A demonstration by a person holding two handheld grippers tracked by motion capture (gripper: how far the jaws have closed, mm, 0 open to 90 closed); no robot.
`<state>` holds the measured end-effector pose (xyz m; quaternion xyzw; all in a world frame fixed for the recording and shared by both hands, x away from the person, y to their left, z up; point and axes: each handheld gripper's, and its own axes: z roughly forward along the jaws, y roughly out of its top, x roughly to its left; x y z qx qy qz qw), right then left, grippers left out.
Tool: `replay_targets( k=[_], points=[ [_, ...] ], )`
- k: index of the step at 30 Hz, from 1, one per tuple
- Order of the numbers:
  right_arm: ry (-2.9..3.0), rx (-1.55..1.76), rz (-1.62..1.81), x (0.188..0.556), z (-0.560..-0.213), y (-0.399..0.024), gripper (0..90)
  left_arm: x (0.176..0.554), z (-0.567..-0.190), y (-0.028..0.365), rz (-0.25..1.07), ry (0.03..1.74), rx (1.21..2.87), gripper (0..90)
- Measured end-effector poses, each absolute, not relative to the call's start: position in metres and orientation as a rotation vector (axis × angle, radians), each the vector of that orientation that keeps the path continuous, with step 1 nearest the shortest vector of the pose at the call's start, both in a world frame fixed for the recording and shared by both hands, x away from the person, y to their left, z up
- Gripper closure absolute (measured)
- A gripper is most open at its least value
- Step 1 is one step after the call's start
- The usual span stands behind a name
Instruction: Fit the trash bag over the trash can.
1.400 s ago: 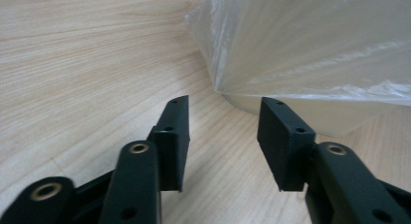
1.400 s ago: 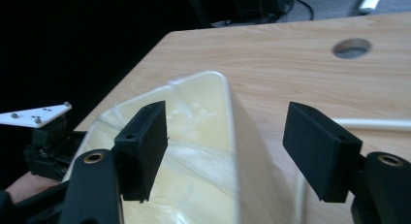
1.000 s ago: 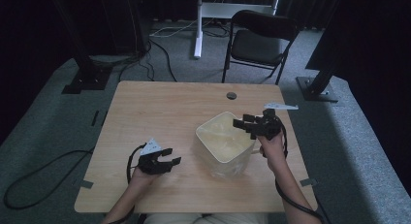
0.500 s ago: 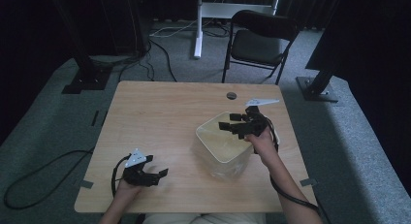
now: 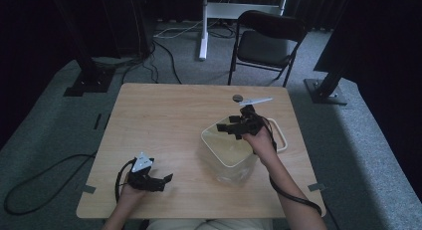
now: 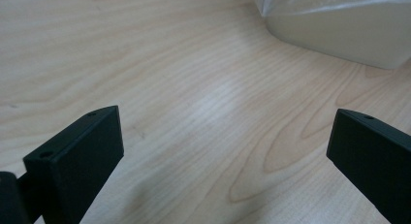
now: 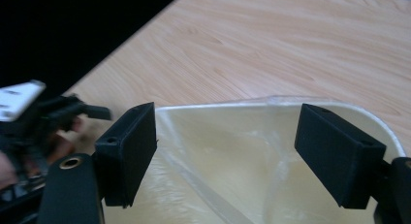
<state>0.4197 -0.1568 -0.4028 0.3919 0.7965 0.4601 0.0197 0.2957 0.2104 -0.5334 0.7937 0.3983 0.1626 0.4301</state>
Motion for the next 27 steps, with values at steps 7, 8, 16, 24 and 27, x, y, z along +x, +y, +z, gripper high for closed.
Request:
replay_targets(
  k=[7, 8, 16, 24, 27],
  points=[
    [2.559, 1.236, 1.230, 0.429, -0.411, -0.139, 22.4, 0.297, -0.536, 0.210, 0.412, 1.002, 1.996, 0.2],
    [2.580, 1.224, 1.188, 0.430, -0.413, -0.135, 22.4, 0.297, -0.536, 0.209, 0.410, 1.001, 1.997, 0.2],
    [2.661, 1.185, 0.921, 0.435, -0.428, -0.111, 22.4, 0.296, -0.536, 0.207, 0.419, 1.001, 2.012, 0.2],
    [2.694, 1.181, 0.915, 0.436, -0.428, -0.110, 20.6, 0.298, -0.536, 0.208, 0.410, 1.015, 2.005, 0.2],
    [2.648, 1.181, 1.012, 0.432, -0.414, -0.118, 20.7, 0.300, -0.537, 0.208, 0.400, 1.033, 2.007, 0.2]
  ],
)
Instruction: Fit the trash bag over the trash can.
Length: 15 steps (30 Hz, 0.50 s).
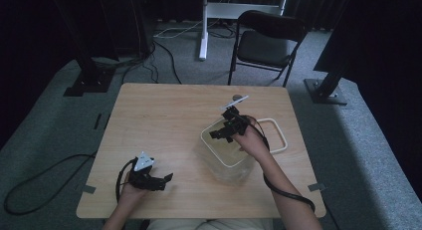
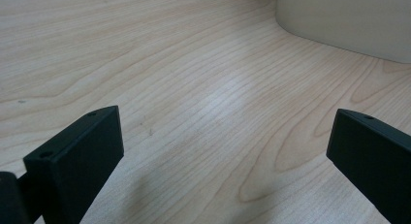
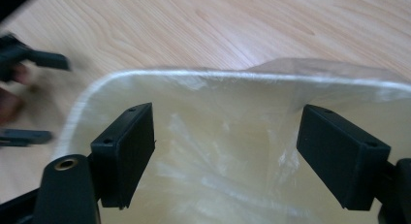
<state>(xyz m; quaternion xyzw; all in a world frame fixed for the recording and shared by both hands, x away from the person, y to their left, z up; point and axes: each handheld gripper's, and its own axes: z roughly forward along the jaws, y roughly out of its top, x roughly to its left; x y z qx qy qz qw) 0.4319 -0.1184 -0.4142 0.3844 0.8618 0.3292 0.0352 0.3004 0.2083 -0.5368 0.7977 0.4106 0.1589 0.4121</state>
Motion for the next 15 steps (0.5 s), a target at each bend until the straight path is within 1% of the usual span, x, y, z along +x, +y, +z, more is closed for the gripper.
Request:
replay_targets(
  k=[3, 5, 8, 12, 14, 15],
  points=[
    [2.659, 1.208, 1.025, 0.428, -0.405, -0.125, 20.8, 0.302, -0.538, 0.207, 0.396, 1.055, 2.017, 0.2],
    [2.642, 1.200, 1.053, 0.425, -0.401, -0.131, 22.3, 0.302, -0.539, 0.207, 0.388, 1.059, 2.018, 0.3],
    [2.592, 1.194, 1.107, 0.419, -0.400, -0.141, 19.7, 0.301, -0.539, 0.207, 0.398, 1.060, 2.020, 0.2],
    [2.537, 1.211, 1.215, 0.411, -0.396, -0.156, 19.1, 0.299, -0.538, 0.210, 0.411, 1.067, 2.009, 0.2],
    [2.518, 1.196, 1.276, 0.405, -0.395, -0.164, 15.4, 0.299, -0.539, 0.212, 0.406, 1.076, 2.006, 0.2],
    [2.518, 1.196, 1.276, 0.405, -0.395, -0.164, 15.4, 0.299, -0.539, 0.212, 0.406, 1.076, 2.006, 0.3]
  ],
)
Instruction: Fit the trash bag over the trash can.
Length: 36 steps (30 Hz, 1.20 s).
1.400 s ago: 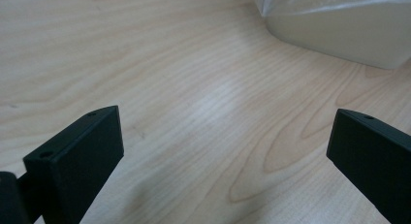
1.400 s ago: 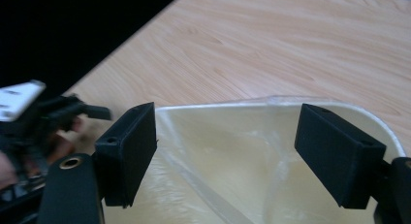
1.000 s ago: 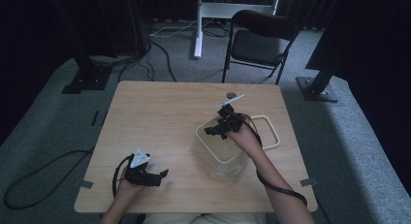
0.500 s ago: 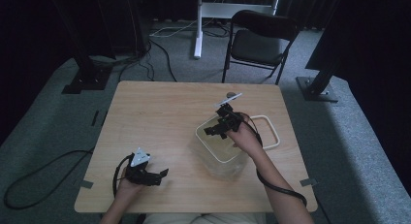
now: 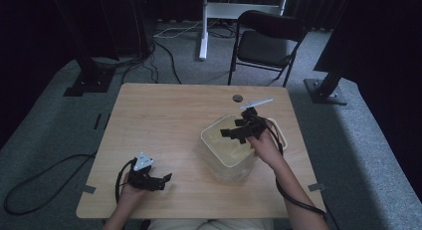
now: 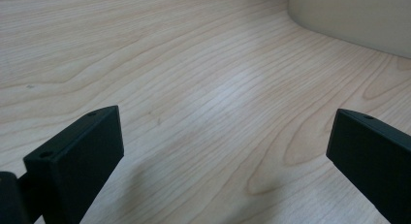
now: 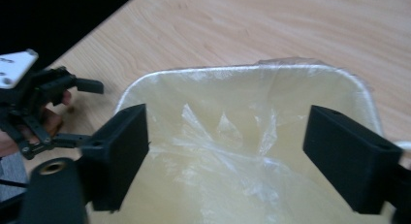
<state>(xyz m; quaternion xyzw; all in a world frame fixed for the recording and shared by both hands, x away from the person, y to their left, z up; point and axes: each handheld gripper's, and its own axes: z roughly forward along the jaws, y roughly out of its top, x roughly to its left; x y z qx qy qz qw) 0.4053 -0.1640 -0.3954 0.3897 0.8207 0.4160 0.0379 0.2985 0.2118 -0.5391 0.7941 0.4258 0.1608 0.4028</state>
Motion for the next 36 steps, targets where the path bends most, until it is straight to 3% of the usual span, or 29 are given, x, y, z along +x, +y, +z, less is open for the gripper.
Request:
replay_targets(
  k=[15, 36],
  points=[
    [2.296, 1.059, 1.561, 0.373, -0.398, -0.221, 14.1, 0.293, -0.537, 0.225, 0.415, 1.106, 1.962, 0.3],
    [2.029, 1.239, 1.522, 0.348, -0.435, -0.301, 14.1, 0.291, -0.538, 0.220, 0.435, 1.071, 1.999, 0.3]
  ],
)
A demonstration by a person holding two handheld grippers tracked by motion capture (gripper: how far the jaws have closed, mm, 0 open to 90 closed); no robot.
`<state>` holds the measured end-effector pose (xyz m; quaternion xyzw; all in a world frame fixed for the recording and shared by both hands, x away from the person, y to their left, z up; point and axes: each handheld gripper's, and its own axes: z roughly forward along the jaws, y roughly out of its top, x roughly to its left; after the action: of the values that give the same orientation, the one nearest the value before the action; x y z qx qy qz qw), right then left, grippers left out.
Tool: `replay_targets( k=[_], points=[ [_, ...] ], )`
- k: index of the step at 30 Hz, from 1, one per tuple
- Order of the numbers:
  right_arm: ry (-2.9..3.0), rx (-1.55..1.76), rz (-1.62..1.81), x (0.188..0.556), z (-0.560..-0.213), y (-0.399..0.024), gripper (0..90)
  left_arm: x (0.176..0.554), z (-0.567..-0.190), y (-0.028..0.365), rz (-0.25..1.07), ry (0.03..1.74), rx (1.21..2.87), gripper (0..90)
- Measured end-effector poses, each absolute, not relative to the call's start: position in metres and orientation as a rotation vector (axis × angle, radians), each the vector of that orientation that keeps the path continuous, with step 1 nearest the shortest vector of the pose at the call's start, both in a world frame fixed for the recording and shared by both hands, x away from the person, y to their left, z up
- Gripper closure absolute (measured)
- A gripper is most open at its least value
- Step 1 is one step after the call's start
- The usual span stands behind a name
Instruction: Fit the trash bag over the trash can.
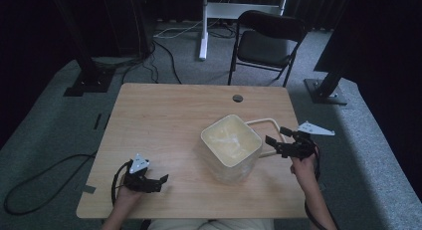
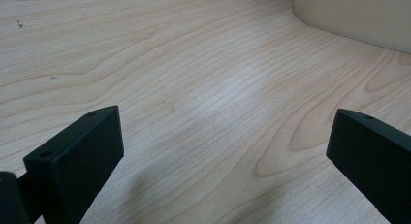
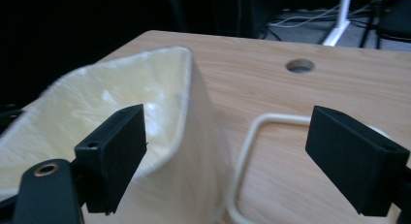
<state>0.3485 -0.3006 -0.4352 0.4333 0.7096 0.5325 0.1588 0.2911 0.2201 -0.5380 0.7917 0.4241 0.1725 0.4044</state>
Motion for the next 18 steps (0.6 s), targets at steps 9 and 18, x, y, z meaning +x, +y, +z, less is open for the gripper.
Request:
replay_targets(
  k=[9, 18],
  points=[
    [1.935, 1.384, 1.415, 0.330, -0.475, -0.332, 14.1, 0.293, -0.540, 0.227, 0.420, 1.088, 1.983, 0.3],
    [1.945, 1.470, 1.374, 0.316, -0.505, -0.350, 14.2, 0.294, -0.541, 0.223, 0.411, 1.072, 1.998, 0.2]
  ],
)
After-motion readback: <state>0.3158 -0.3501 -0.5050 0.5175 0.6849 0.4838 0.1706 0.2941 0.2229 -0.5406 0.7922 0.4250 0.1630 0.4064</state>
